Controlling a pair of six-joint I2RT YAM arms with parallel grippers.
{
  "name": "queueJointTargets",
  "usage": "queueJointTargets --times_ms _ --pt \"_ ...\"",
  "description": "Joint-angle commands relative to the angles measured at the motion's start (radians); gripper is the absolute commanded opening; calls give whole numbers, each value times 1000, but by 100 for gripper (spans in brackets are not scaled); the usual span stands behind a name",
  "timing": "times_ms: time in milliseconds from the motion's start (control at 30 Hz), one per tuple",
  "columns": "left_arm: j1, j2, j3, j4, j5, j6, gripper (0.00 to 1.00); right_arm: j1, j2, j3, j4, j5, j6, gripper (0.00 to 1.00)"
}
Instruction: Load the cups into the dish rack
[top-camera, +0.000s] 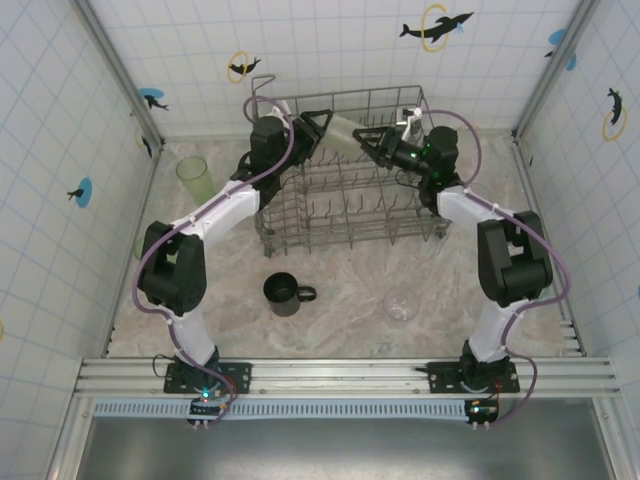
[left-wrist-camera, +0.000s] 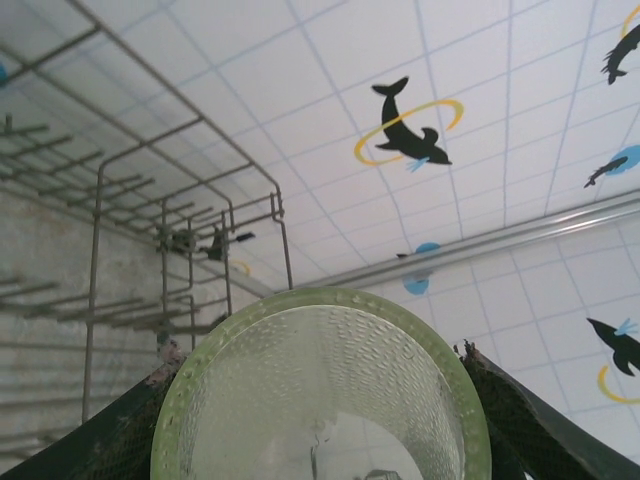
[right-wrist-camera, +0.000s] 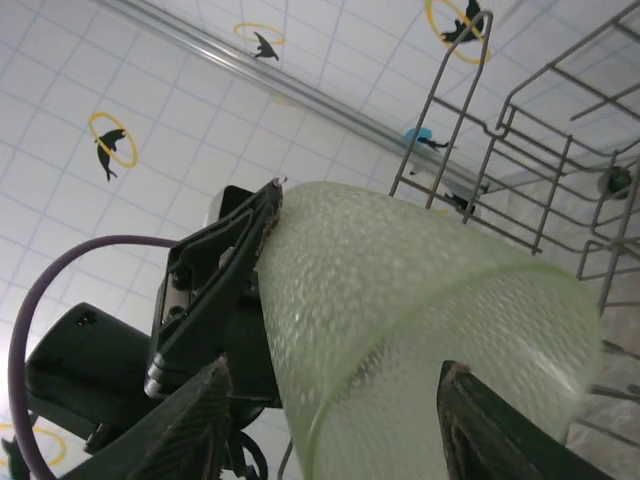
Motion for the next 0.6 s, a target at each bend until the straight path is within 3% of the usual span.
queueJointTargets --times_ms 0,133,200,300,567 --pt "5 -18 57 -56 -58 119 0 -20 -72 -22 -207 13 -165 66" --pt "1 -7 85 -98 -99 180 0 -42 -128 -30 -376 56 -285 71" --pt "-3 14 139 -170 -133 221 0 -65 -151 -50 -395 49 -271 73" --pt "-13 54 234 -271 -193 309 0 -101 -203 -98 -380 43 -243 100" --pt "-46 130 321 -288 -296 485 0 -184 -348 -142 -670 125 -497 100"
